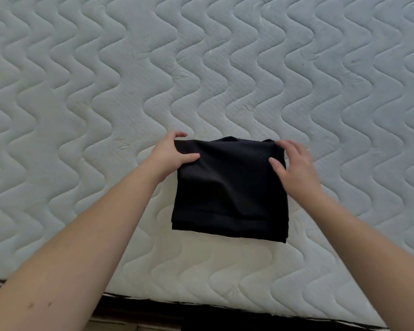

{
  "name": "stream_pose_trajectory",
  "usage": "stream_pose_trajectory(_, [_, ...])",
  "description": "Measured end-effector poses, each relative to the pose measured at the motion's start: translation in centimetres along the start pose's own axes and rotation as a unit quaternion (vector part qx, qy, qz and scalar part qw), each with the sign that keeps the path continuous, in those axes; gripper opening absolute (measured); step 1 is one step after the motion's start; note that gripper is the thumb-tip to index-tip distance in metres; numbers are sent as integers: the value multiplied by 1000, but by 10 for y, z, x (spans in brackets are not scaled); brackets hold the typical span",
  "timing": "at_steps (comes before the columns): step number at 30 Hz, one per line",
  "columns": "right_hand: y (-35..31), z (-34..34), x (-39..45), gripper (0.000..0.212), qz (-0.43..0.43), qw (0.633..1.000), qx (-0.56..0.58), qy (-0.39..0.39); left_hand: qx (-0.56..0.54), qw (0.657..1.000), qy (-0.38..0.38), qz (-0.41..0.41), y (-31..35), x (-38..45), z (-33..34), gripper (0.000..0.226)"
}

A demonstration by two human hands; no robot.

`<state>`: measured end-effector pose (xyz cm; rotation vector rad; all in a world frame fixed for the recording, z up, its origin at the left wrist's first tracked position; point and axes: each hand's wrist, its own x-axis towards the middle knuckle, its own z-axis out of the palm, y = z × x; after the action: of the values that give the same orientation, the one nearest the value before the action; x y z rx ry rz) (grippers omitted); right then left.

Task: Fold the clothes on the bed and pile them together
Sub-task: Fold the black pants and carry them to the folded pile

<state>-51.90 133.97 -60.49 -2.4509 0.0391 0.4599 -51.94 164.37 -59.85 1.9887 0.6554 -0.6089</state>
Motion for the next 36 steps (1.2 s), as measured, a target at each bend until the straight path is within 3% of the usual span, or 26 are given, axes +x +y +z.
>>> stream_pose_trajectory(3, [7,-7,32,56,-7,995,-19,-94,-48,999,6,26,3,-2,-2,28])
stream_pose_trajectory(6, [9,-9,51,48,-37,983,-57,-173,-54,997,-32,38,10,-3,-12,20])
stream_pose_trajectory(9, [8,-9,62,38,-36,983,-68,-167,-19,993,-114,-1,14,0,-23,16])
stream_pose_trajectory(11, [6,-6,65,41,-26,986,-66,-150,90,991,-96,12,14,7,-24,14])
stream_pose_trajectory(15, [5,-8,69,62,38,986,-39,-159,275,957,0,95,17,20,-13,26])
stream_pose_trajectory(18, [0,-17,72,56,50,961,-109,-249,268,958,-96,45,20,25,-14,60])
stream_pose_trajectory(20, [-4,-20,71,48,44,951,-129,-278,322,930,-175,2,26,25,-16,80])
stream_pose_trajectory(21, [-6,-22,69,47,43,951,-122,-280,355,913,-201,0,30,25,-17,78])
stream_pose_trajectory(23, [-8,-27,64,45,44,957,-92,-272,365,904,-225,2,36,24,-16,62])
stream_pose_trajectory(25, [-11,-39,57,45,43,966,-52,-249,326,920,-217,8,45,17,-18,46])
stream_pose_trajectory(30, [-35,-110,44,28,-30,993,-13,-117,264,951,-92,130,101,-15,-40,39])
stream_pose_trajectory(33, [-50,-154,37,24,-82,996,13,-28,262,936,4,234,141,-34,-51,44])
stream_pose_trajectory(36, [-47,-168,33,33,-121,990,19,68,261,903,79,332,159,-40,-43,50])
